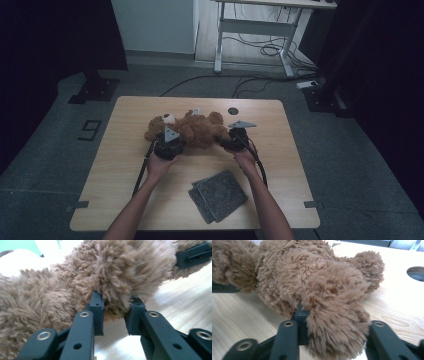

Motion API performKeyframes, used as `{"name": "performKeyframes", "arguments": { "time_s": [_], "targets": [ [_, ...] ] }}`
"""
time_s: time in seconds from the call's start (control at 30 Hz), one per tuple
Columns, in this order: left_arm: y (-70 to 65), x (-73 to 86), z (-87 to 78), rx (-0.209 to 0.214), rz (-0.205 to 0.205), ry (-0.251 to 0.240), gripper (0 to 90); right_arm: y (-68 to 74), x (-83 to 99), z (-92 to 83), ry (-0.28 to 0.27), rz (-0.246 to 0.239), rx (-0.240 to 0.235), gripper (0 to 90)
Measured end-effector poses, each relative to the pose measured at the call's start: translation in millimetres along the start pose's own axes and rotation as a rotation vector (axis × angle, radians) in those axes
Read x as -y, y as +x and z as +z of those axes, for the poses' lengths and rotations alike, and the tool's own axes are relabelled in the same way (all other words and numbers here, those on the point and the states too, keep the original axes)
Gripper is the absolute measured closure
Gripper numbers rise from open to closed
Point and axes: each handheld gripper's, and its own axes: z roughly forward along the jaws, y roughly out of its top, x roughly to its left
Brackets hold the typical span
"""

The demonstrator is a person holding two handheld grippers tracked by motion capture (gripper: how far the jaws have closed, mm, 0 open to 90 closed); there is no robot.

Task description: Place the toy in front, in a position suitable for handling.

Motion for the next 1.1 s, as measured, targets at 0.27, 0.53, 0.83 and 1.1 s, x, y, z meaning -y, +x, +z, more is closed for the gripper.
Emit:
{"name": "performKeyframes", "arguments": {
  "time_s": [0.27, 0.53, 0.83, 1.1],
  "targets": [
    [-4.3, -5.1, -12.2, 0.042, -0.009, -0.055, 76.6, -1.6, -4.0, -11.7, -0.055, -0.005, 0.035, 65.8],
    [-20.7, -21.0, -33.6, 0.100, 0.010, -0.121, 77.5, -4.2, -6.2, -40.3, -0.136, -0.003, 0.051, 66.4],
    [-52.7, -17.9, -26.9, 0.170, 0.053, -0.084, 77.2, -9.6, 9.3, -78.9, -0.154, -0.003, 0.092, 66.0],
    [-59.2, -4.0, -18.2, 0.220, 0.037, -0.053, 75.8, -9.8, 43.3, -93.8, -0.144, -0.025, 0.097, 64.4]
  ]
}}
